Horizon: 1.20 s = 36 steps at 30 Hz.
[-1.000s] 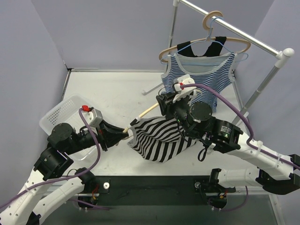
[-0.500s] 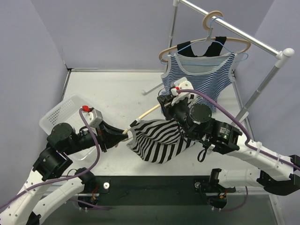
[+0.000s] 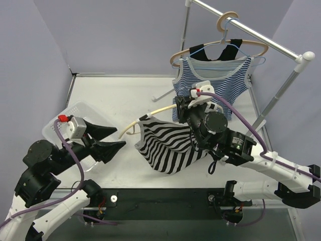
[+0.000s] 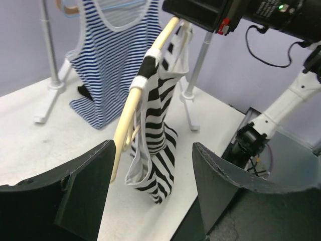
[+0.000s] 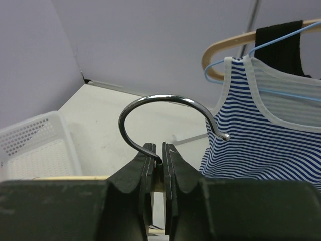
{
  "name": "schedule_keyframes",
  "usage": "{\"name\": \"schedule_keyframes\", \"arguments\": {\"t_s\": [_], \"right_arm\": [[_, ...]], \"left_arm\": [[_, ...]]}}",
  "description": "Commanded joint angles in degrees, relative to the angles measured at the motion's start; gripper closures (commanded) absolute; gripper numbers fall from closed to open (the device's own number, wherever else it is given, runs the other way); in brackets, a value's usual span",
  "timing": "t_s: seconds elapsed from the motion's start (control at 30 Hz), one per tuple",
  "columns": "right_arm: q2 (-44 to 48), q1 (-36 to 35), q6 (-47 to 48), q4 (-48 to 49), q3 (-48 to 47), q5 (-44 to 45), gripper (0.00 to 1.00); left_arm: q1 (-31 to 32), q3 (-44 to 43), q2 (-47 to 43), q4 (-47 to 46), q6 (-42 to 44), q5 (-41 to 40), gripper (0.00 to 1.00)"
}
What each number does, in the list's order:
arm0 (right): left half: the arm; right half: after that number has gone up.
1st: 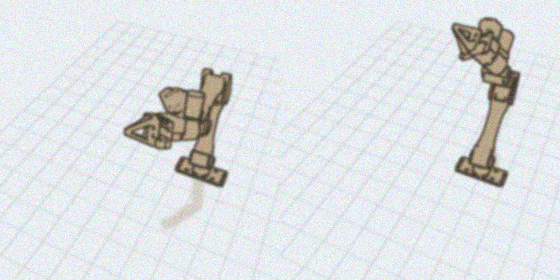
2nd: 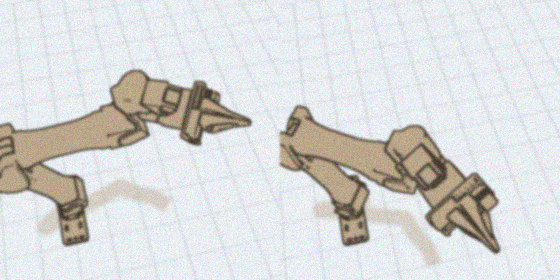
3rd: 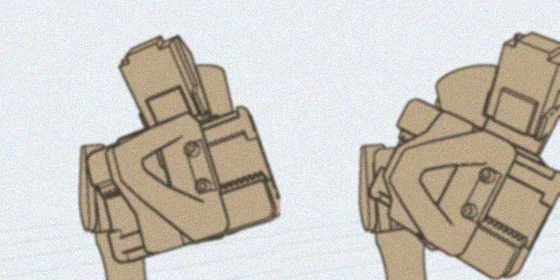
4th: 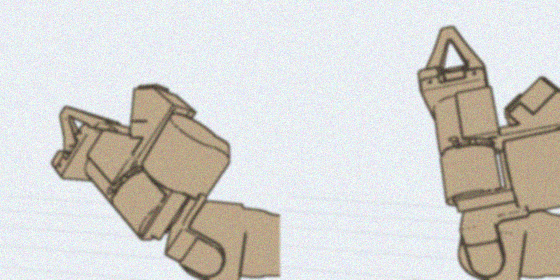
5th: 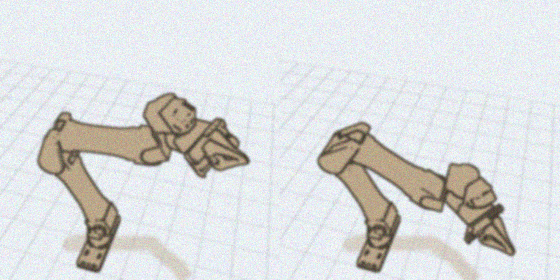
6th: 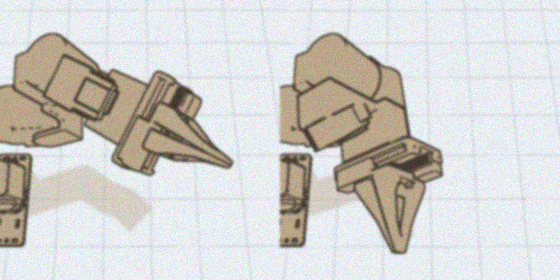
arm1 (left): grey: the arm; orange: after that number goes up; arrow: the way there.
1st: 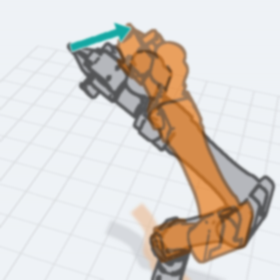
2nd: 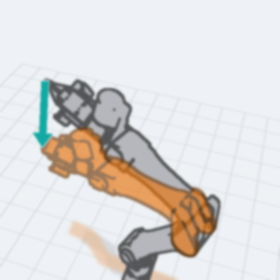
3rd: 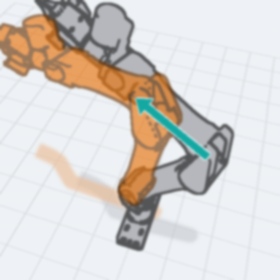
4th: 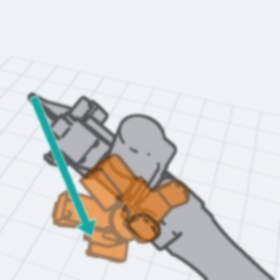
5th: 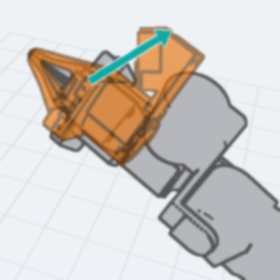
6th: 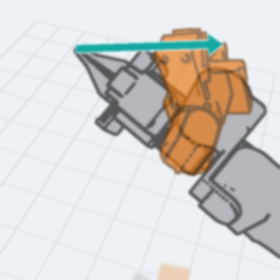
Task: Remove the tank top from the hanger
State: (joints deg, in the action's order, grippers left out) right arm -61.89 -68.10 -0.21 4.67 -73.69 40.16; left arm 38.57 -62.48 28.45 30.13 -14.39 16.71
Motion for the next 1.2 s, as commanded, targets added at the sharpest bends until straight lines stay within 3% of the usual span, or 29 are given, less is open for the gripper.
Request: {"name": "schedule_keyframes", "arguments": {"t_s": [0.0,0.13,0.37,0.5,0.8,1.17], "right_arm": [[-4.5,-1.4,2.9,6.1,-10.0,8.8,1.0],[-8.6,-2.0,3.5,6.1,-14.7,10.7,1.0],[-13.5,-4.3,0.8,2.9,-21.6,10.0,1.0],[-13.1,-6.0,-1.4,1.5,-21.1,10.6,1.0],[-9.8,-8.0,-10.5,-3.8,-17.2,10.8,1.0],[-6.2,-8.1,-15.4,-4.4,-13.3,9.8,1.0]], "left_arm": [[0.1,-6.8,1.5,7.9,2.4,-11.7,0.27],[0.1,-10.5,4.0,11.0,1.9,-10.8,0.28],[0.1,-11.2,5.3,2.0,-1.3,-7.0,0.28],[0.1,-9.4,6.5,0.8,-1.2,-11.3,0.28],[0.1,-5.3,5.4,-4.6,-2.9,-6.9,0.28],[0.1,-4.0,6.8,-7.4,-4.1,-8.4,0.28]]}}
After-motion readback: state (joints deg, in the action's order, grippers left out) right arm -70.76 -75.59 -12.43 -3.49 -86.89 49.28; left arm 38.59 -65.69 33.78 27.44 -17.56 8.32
